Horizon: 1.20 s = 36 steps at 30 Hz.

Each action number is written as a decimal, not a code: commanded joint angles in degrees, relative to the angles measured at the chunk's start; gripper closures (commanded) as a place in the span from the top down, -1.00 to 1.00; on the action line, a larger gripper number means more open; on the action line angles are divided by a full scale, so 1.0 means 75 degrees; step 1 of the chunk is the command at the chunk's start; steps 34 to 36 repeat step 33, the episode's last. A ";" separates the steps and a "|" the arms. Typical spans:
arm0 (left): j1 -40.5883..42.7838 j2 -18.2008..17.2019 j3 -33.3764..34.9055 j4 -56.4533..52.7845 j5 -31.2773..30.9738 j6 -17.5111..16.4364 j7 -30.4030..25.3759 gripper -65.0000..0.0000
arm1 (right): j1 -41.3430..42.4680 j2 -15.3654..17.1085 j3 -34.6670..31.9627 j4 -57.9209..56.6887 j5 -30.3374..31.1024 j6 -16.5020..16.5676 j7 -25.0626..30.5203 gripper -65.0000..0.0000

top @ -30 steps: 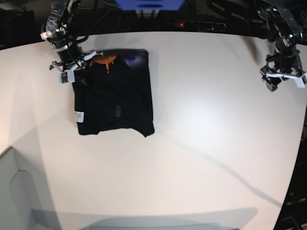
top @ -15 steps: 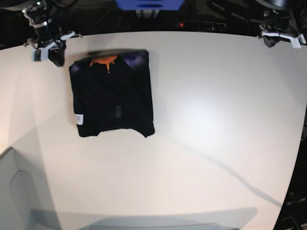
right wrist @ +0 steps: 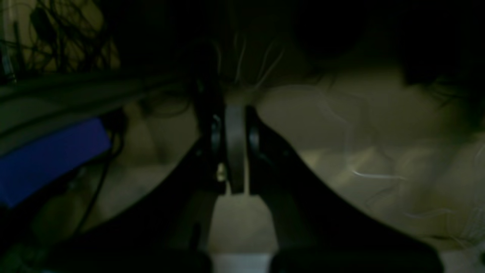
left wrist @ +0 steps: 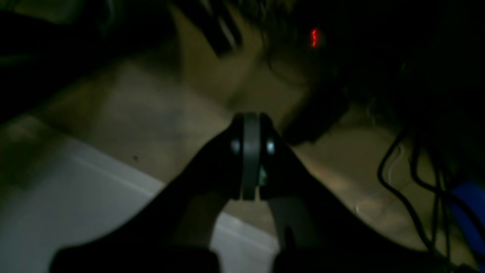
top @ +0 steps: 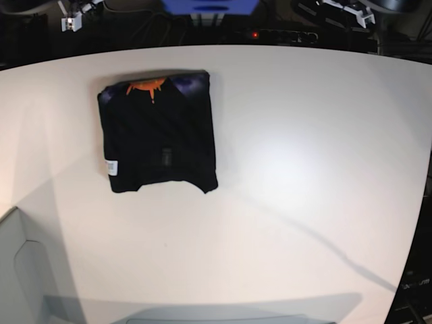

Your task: Fold the T-shirt properly

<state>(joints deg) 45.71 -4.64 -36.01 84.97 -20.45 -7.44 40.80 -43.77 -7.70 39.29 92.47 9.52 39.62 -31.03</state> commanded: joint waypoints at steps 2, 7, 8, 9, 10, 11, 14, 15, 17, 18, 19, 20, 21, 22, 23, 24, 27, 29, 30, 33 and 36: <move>-0.0299 -0.0195 0.0435 -0.0915 0.0212 0.0072 -0.0593 -1.00 | 0.0133 -0.0057 0.0042 -0.0730 -0.0126 0.0051 0.0661 -1.00; -0.1647 -0.0805 0.2064 -0.4220 0.0564 0.0072 -0.2585 -1.00 | 0.0754 -0.0034 -0.0427 -0.2899 -0.0900 0.0051 0.2302 -1.00; -0.1975 -0.0864 0.2392 -0.4970 0.0599 0.0084 -0.2984 -1.00 | 0.0883 0.0084 -0.0661 -0.3356 -0.1134 0.0051 0.2666 -1.00; -0.2280 -0.0910 0.2697 -0.5744 0.0587 0.0084 -0.3394 -1.00 | 0.1048 0.0189 -0.0907 -0.3895 -0.1357 0.0051 0.3053 -1.00; -0.2549 -0.0957 0.2979 -0.6447 0.0599 0.0084 -0.3757 -1.00 | 0.1235 0.0306 -0.1153 -0.4411 -0.1556 0.0051 0.3392 -1.00; -0.2866 -0.0992 0.3248 -0.7174 0.0599 0.0084 -0.4226 -1.00 | 0.1470 0.0459 -0.1423 -0.4997 -0.1826 0.0051 0.3721 -1.00; -0.3698 -0.0992 0.3940 -0.8944 0.0611 0.0084 -0.5504 -1.00 | 0.2126 0.0869 -0.1986 -0.6790 -0.2494 -0.0740 0.4670 -1.00; -0.3933 -0.0992 0.4198 -0.9295 0.0611 0.0119 -0.5738 -1.00 | 0.2290 0.0986 -0.2103 -0.7306 -0.2541 -0.1197 0.5022 -1.00; -0.4319 -0.0992 0.4538 -0.9706 0.0564 0.0142 -0.5762 -1.00 | 0.2618 0.1174 -0.2279 -0.8349 -0.2553 -0.2264 0.5713 -1.00; -0.4437 -0.0981 0.4643 -0.9741 0.0552 0.0142 -0.5715 -1.00 | 0.2782 0.1244 -0.2372 -0.8853 -0.2553 -0.2850 0.6065 -1.00; -0.4507 -0.0969 0.4748 -0.9741 0.0575 0.0142 -0.5645 -1.00 | 0.2993 0.1291 -0.2525 -0.9428 -0.2553 -0.3553 0.6452 -1.00; -0.4519 -0.0946 0.4784 -0.9741 0.0599 0.0142 -0.5586 -1.00 | 0.3193 0.1303 -0.2677 -0.9943 -0.2553 -0.4221 0.6757 -1.00; -0.4542 -0.0922 0.4854 -0.9741 0.0611 0.0119 -0.5563 -1.00 | 0.3368 0.1314 -0.2853 -1.0424 -0.2553 -0.4936 0.7050 -1.00; -0.4542 -0.0910 0.4959 -0.9741 0.0611 0.0119 -0.5563 -1.00 | 0.3568 0.1314 -0.3029 -1.0823 -0.2553 -0.5616 0.7307 -1.00; -0.4554 -0.0899 0.5124 -0.9741 0.0611 0.0131 -0.5574 -1.00 | 0.3743 0.1303 -0.3228 -1.1162 -0.2553 -0.6249 0.7518 -1.00; -0.4589 -0.0875 0.5264 -0.9741 0.0587 0.0142 -0.5563 -1.00 | 0.3872 0.1268 -0.3381 -1.1350 -0.2553 -0.6706 0.7612 -1.00; -0.4823 -0.0723 0.5475 -0.9811 0.0564 0.0142 -0.5551 -1.00 | 0.4177 0.1080 -0.3674 -1.1620 -0.2541 -0.7351 0.7624 -1.00; -0.4847 -0.0699 0.5499 -0.9811 0.0564 0.0142 -0.5551 -1.00 | 0.4318 0.0986 -0.3720 -1.1655 -0.2541 -0.7351 0.7624 -1.00; -0.4859 -0.0688 0.5499 -0.9811 0.0564 0.0142 -0.5551 -1.00 | 0.4353 0.0975 -0.3709 -1.1655 -0.2541 -0.7351 0.7612 -1.00; -0.4905 -0.0559 0.5510 -0.9811 0.0599 0.0142 -0.5551 -1.00 | 0.4400 0.0869 -0.3779 -1.1608 -0.2541 -0.7351 0.7483 -1.00; -0.4905 -0.0559 0.5510 -0.9811 0.0599 0.0142 -0.5551 -1.00 | 0.4400 0.0869 -0.3779 -1.1608 -0.2541 -0.7351 0.7483 -1.00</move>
